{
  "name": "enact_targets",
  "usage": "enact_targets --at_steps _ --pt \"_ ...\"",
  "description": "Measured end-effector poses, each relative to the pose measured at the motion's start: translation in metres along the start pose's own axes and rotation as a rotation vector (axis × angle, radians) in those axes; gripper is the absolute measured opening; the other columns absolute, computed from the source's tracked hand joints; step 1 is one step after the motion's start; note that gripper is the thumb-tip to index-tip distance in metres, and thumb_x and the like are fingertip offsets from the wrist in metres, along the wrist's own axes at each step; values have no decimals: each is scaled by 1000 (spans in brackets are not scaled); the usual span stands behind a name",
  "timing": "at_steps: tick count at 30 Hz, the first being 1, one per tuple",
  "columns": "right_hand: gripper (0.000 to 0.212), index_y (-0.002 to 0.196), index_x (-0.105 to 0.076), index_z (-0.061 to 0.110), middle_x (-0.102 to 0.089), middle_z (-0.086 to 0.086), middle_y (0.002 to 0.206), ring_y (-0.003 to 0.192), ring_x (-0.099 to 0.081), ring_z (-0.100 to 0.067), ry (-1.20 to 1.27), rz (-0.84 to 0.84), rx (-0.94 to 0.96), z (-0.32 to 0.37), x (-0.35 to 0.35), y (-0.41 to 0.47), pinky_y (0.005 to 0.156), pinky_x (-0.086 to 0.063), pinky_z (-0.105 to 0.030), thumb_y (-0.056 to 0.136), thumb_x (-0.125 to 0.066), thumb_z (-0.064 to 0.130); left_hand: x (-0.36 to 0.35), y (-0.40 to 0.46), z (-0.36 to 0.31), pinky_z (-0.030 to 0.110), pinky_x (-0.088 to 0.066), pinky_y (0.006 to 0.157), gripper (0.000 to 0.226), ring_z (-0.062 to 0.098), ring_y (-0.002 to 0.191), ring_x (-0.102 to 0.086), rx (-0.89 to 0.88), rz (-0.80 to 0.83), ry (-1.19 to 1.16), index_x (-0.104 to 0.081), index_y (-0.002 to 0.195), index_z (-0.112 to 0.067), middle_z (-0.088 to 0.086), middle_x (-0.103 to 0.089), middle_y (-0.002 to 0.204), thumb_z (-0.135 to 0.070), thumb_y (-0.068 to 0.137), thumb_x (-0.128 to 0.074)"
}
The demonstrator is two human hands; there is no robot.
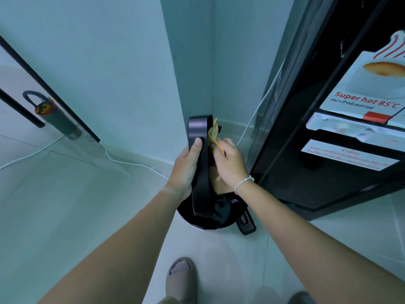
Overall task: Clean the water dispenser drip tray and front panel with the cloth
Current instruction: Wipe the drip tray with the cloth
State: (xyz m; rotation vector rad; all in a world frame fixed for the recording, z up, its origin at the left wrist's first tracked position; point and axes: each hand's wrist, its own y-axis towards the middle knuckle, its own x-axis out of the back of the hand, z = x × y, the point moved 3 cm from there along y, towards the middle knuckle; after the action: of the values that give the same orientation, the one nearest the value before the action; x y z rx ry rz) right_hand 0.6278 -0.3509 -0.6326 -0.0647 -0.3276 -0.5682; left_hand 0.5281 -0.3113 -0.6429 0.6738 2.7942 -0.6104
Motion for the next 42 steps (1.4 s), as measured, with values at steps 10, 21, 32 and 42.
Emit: enact_targets --at_steps 10,21,32,42 --pt "43 123 -56 2 -55 -12 132 117 -52 -32 -323 328 223 -21 -10 -22 98 -42 -34 83 -40 -5 -2 2 -4 30 -52 91 47 16 103 -66 -2 -25 50 -65 110 -22 4 -70 111 -56 78 -57" --pt "25 89 -56 13 -62 -11 95 90 -56 -32 -414 520 -45 -57 -13 -47 82 -46 -39 78 -34 10 -1 14 -30 32 -52 77 38 18 77 -60 -69 -82 -19 -62 98 -21 0 -65 83 -55 84 -56" --pt "40 73 -66 20 -65 4 61 65 -58 -12 306 558 -551 -46 -3 -41 64 -44 -22 83 -41 -9 -6 3 -11 35 -51 63 26 22 65 -55 -119 -119 38 -63 94 -21 4 -56 74 -46 88 -59" --pt "26 87 -60 10 -63 -9 78 68 -58 -18 799 278 -577 -7 13 -6 66 -48 -27 90 -36 2 6 -6 17 25 -45 99 53 7 110 -61 -143 9 297 -52 136 -26 -6 -65 124 -34 85 -64"
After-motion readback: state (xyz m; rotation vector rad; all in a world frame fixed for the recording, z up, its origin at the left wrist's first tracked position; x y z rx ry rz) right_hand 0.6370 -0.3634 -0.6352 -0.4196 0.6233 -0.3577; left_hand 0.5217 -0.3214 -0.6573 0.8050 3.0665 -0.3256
